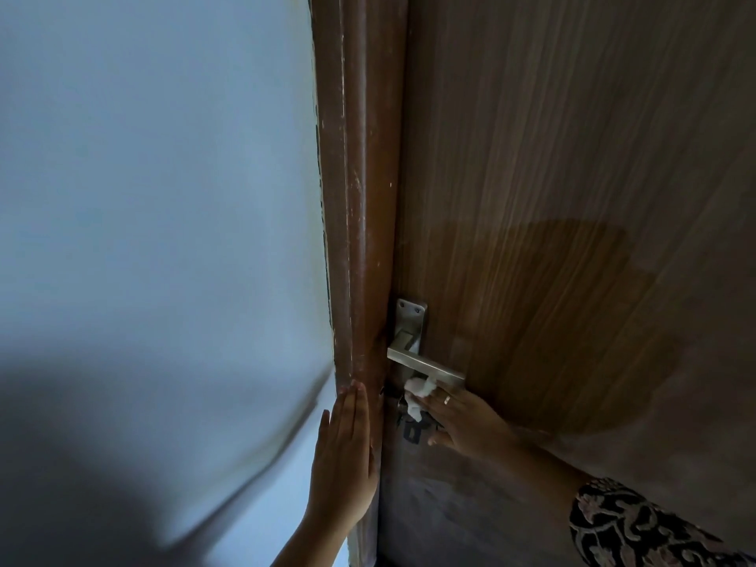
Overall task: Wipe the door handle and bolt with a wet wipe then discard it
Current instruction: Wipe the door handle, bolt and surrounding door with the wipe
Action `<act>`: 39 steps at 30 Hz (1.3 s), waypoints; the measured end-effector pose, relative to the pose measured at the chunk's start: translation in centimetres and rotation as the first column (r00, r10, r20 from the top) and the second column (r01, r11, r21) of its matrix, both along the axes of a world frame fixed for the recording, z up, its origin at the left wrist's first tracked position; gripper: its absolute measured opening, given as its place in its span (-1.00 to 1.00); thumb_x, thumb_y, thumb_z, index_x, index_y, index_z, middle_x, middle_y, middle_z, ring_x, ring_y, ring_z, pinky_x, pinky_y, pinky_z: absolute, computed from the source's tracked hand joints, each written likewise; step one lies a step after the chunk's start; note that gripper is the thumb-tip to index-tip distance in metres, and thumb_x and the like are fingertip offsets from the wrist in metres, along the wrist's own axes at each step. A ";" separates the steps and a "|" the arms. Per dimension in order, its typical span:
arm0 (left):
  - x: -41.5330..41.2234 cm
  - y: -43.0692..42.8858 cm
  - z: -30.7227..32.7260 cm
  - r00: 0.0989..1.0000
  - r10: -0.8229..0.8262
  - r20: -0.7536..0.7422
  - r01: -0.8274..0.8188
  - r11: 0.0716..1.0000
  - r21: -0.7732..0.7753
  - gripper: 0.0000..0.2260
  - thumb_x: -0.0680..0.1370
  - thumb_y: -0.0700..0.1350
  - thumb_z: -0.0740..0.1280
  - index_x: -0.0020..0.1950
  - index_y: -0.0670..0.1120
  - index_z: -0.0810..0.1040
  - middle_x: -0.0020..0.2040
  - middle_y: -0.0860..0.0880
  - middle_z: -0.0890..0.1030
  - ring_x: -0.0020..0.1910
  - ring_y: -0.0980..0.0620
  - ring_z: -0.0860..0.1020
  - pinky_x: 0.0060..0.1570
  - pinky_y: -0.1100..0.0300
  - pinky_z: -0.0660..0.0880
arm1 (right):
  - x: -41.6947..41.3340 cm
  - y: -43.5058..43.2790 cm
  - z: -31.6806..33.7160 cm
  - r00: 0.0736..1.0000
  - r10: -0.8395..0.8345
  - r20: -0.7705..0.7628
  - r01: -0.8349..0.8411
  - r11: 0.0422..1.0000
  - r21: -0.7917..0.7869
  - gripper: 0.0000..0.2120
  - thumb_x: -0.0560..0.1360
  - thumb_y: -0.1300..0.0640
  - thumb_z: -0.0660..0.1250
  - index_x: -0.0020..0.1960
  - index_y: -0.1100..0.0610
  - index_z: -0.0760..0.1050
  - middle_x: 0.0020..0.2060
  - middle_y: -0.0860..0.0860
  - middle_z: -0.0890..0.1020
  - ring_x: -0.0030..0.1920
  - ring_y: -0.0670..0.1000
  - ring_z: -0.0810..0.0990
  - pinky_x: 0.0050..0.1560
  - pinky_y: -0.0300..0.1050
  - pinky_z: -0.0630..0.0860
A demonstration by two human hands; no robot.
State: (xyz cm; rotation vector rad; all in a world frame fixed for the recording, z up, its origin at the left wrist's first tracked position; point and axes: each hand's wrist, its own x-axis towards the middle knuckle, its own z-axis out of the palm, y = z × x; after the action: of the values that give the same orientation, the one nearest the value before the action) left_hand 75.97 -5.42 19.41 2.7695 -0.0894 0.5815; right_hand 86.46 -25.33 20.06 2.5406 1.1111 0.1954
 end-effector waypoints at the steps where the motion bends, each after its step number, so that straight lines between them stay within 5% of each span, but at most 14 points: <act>1: 0.0 0.0 0.1 1.000 -0.005 -0.011 0.005 1.000 -0.012 -0.44 0.47 -0.18 0.35 0.44 -0.25 0.32 0.43 -0.17 0.37 0.40 -0.14 0.37 0.32 -0.09 0.30 | -0.1 -0.1 0.5 0.999 0.036 0.035 -0.037 0.999 0.034 -0.25 0.46 -0.30 0.21 0.50 0.08 0.19 0.43 0.01 0.37 0.43 0.01 0.32 0.43 -0.03 0.26; 4: -0.1 -0.2 0.3 0.999 -0.018 -0.041 0.017 1.000 -0.019 -0.40 0.43 -0.20 0.41 0.44 -0.24 0.33 0.42 -0.17 0.39 0.39 -0.13 0.39 0.31 -0.08 0.31 | -0.4 0.5 1.2 0.996 0.042 0.079 -0.061 0.965 0.257 -0.20 0.17 -0.37 0.46 0.30 0.01 0.50 0.12 -0.09 0.65 0.11 -0.07 0.62 0.10 -0.17 0.53; 8: -0.2 -0.4 -0.1 0.997 -0.039 -0.060 0.037 0.999 -0.040 -0.39 0.49 -0.21 0.34 0.49 -0.19 0.20 0.50 -0.13 0.24 0.46 -0.11 0.26 0.39 -0.07 0.14 | -0.1 3.0 0.8 0.988 -0.114 -0.109 0.144 0.932 0.333 -0.23 0.43 -0.28 0.26 0.53 -0.05 0.06 0.33 0.00 0.48 0.34 0.01 0.43 0.26 -0.07 0.40; 14: -0.1 -1.4 0.0 0.994 -0.087 -0.058 0.082 0.993 -0.083 -0.41 0.50 -0.21 0.33 0.49 -0.19 0.20 0.50 -0.11 0.25 0.47 -0.09 0.25 0.40 -0.04 0.18 | 0.8 3.6 -0.7 0.961 -0.144 -0.238 0.198 0.954 0.224 -0.25 0.47 -0.24 0.23 0.53 -0.02 0.01 0.45 0.02 0.31 0.41 0.04 0.30 0.36 -0.02 0.30; 18: 0.3 -2.5 -0.5 0.990 -0.122 -0.071 0.118 0.991 -0.063 -0.43 0.61 -0.13 0.13 0.54 -0.07 -0.09 0.54 0.05 -0.10 0.54 0.06 -0.08 0.50 0.15 -0.08 | 0.3 1.3 -0.3 0.982 -0.105 -0.157 0.125 0.985 0.122 -0.25 0.50 -0.25 0.17 0.55 0.00 -0.05 0.46 0.05 0.32 0.45 0.08 0.25 0.40 0.05 0.18; 21: 0.3 -2.9 -0.7 0.987 -0.146 -0.072 0.141 0.988 -0.062 -0.41 0.60 -0.15 0.18 0.54 -0.07 -0.07 0.55 0.03 -0.03 0.54 0.04 -0.02 0.50 0.12 0.02 | -0.9 -1.4 0.2 0.999 -0.037 0.026 0.036 0.998 0.047 -0.20 0.40 -0.37 0.21 0.51 -0.03 0.09 0.31 -0.02 0.52 0.35 0.07 0.43 0.36 -0.02 0.31; 24: 0.5 -2.7 -1.3 0.988 -0.137 -0.073 0.134 0.990 -0.040 -0.39 0.62 -0.10 0.11 0.51 -0.01 -0.25 0.54 0.08 -0.19 0.54 0.09 -0.14 0.52 0.15 -0.08 | -1.7 -4.1 0.5 0.998 -0.046 -0.036 0.048 0.996 0.081 -0.22 0.42 -0.35 0.21 0.52 -0.10 0.03 0.31 -0.04 0.52 0.45 0.07 0.27 0.41 0.01 0.23; 27: 0.8 -2.6 -1.7 0.990 -0.131 -0.055 0.129 0.991 -0.035 -0.39 0.64 -0.07 0.06 0.48 0.02 -0.34 0.52 0.12 -0.29 0.53 0.12 -0.23 0.51 0.18 -0.16 | -1.5 -5.7 0.6 0.994 0.004 0.112 -0.020 0.989 0.145 -0.27 0.26 -0.39 0.38 0.34 -0.06 0.46 -0.01 -0.16 0.69 0.15 -0.01 0.60 0.26 -0.06 0.43; 29: 0.8 -2.7 -1.6 0.988 -0.141 -0.055 0.139 0.989 -0.041 -0.38 0.64 -0.06 0.07 0.47 0.04 -0.36 0.51 0.12 -0.29 0.52 0.13 -0.24 0.51 0.18 -0.16 | -1.7 -6.3 1.2 0.991 -0.003 0.132 -0.022 0.981 0.190 -0.30 0.31 -0.35 0.35 0.34 -0.03 0.46 -0.18 -0.10 0.72 -0.05 -0.04 0.68 0.23 -0.06 0.46; 32: 1.0 -3.2 -1.6 0.988 -0.147 -0.053 0.145 0.989 -0.038 -0.36 0.64 -0.06 0.09 0.46 0.05 -0.37 0.49 0.13 -0.31 0.50 0.13 -0.26 0.48 0.19 -0.20 | -2.3 -6.3 1.8 0.972 -0.087 0.218 0.040 0.977 0.211 -0.38 0.46 -0.30 0.12 0.40 0.00 0.39 -0.15 -0.02 0.72 -0.12 0.04 0.69 0.18 -0.03 0.51; 36: 1.2 -4.7 -1.6 0.979 -0.187 -0.077 0.185 0.982 -0.036 -0.36 0.64 -0.06 0.09 0.44 0.03 -0.38 0.48 0.12 -0.32 0.50 0.11 -0.29 0.51 0.16 -0.17 | -3.1 -5.5 1.5 0.981 -0.169 0.092 0.157 0.980 0.124 -0.28 0.36 -0.32 0.33 0.42 -0.04 0.34 -0.08 -0.05 0.72 0.04 0.06 0.66 0.18 -0.04 0.52; 39: 1.2 -6.0 -1.3 0.973 -0.220 -0.067 0.217 0.975 -0.038 -0.37 0.60 -0.12 0.21 0.53 -0.04 -0.13 0.56 0.03 -0.06 0.49 0.09 -0.22 0.50 0.12 -0.12 | -3.6 -6.7 0.9 0.990 -0.140 -0.033 0.143 0.976 0.163 -0.27 0.34 -0.26 0.39 0.43 -0.09 0.30 0.09 -0.08 0.67 0.30 0.06 0.49 0.25 -0.01 0.47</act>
State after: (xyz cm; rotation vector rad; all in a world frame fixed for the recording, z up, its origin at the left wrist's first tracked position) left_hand 77.22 -11.45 18.08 2.6992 -0.3616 0.4239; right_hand 82.84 -32.07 20.95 2.7621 0.9520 0.2332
